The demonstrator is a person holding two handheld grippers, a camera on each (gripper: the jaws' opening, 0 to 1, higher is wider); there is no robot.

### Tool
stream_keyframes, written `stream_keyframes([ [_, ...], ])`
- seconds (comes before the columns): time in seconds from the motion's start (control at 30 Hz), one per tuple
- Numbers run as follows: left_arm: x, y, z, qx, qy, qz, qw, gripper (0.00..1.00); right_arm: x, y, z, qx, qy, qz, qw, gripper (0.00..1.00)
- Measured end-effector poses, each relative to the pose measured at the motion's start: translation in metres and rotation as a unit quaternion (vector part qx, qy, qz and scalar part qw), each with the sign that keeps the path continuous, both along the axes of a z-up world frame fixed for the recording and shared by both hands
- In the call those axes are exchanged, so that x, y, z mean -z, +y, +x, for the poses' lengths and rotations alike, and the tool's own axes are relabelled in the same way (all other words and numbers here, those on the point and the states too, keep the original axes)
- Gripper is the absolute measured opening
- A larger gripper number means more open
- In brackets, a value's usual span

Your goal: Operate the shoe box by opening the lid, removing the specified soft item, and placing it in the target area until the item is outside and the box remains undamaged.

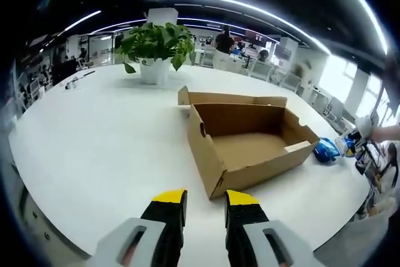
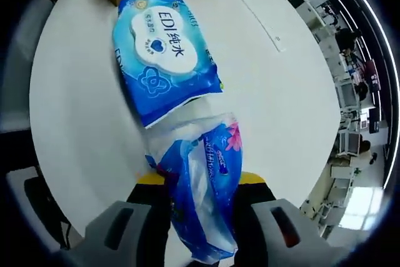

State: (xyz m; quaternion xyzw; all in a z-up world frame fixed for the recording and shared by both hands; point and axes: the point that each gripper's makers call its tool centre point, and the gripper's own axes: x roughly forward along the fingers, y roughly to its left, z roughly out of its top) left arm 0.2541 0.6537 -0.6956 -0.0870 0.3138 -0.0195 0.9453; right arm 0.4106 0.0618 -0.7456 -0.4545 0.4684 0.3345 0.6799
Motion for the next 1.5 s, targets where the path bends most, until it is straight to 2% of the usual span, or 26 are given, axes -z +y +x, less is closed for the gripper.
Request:
stream_keyframes([
  [0.17, 0.001, 0.001, -0.001, -0.003, 0.002, -0.001, 1.0, 0.24, 0.007, 0.003, 0.002, -0.014, 0.008, -0.005, 0.9999, 0.36],
  [0.67, 0.001, 0.003, 0.0, -0.006, 0.005, 0.002, 1.0, 0.24, 0.014, 0.011, 0.007, -0.051, 0.021, -0.018, 0.9983, 0.36],
  [1.03, 0.001, 0.002, 0.0, -0.005, 0.004, -0.003, 1.0, 0.24, 0.008, 0.012, 0.007, -0.068, 0.014, -0.03, 0.9972, 0.35],
  [1.5, -0.002, -0.001, -0.001, 0.001, -0.003, -0.005, 1.0, 0.24, -0.01, 0.012, 0.004, -0.055, 0.002, -0.027, 0.9981, 0.35],
])
